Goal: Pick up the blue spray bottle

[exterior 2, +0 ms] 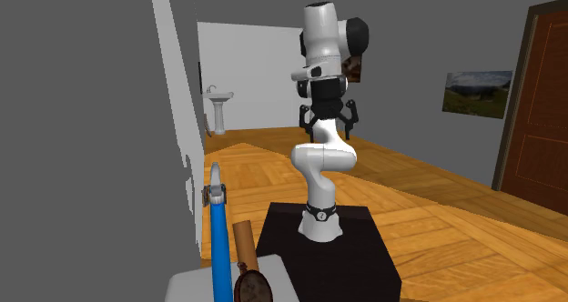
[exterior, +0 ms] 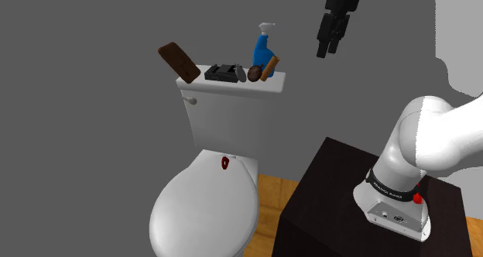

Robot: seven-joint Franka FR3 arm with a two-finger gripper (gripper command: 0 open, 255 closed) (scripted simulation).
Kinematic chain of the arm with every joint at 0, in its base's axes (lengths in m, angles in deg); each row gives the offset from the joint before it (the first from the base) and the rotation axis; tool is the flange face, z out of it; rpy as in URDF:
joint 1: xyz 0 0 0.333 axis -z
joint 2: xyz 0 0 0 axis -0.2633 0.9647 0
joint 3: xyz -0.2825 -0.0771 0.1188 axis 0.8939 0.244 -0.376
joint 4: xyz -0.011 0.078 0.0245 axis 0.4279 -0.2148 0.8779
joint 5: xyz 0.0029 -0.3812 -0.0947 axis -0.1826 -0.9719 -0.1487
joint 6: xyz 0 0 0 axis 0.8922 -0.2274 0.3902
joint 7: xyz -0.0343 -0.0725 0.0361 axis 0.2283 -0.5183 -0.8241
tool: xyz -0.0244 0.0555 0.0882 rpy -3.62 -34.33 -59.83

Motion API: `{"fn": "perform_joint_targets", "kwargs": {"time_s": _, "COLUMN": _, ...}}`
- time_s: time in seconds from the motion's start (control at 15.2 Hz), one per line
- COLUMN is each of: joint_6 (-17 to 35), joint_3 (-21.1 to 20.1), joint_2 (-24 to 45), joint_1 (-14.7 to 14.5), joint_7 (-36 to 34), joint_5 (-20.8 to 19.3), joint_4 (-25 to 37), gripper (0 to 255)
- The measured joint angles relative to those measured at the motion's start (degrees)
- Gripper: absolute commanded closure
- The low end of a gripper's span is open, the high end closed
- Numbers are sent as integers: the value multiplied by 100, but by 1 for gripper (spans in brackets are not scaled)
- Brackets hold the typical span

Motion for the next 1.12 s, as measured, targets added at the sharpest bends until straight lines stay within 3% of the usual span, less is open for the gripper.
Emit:
{"fn": "perform_joint_targets", "kwargs": {"time_s": 0.26, "joint_6": 392, "joint_3": 199, "joint_2": 121, "joint_1": -6, "joint_7": 334, "joint_5": -134, "joint_4": -112, "gripper": 0}}
{"fn": "perform_joint_targets", "kwargs": {"time_s": 0.79, "joint_6": 1914, "joint_3": 1028, "joint_2": 905, "joint_1": -104, "joint_7": 1638, "joint_5": -430, "joint_4": -200, "gripper": 0}}
{"fn": "perform_joint_targets", "kwargs": {"time_s": 1.12, "joint_6": 2741, "joint_3": 1579, "joint_2": 1714, "joint_1": -310, "joint_7": 2495, "joint_5": -322, "joint_4": 188, "gripper": 0}}
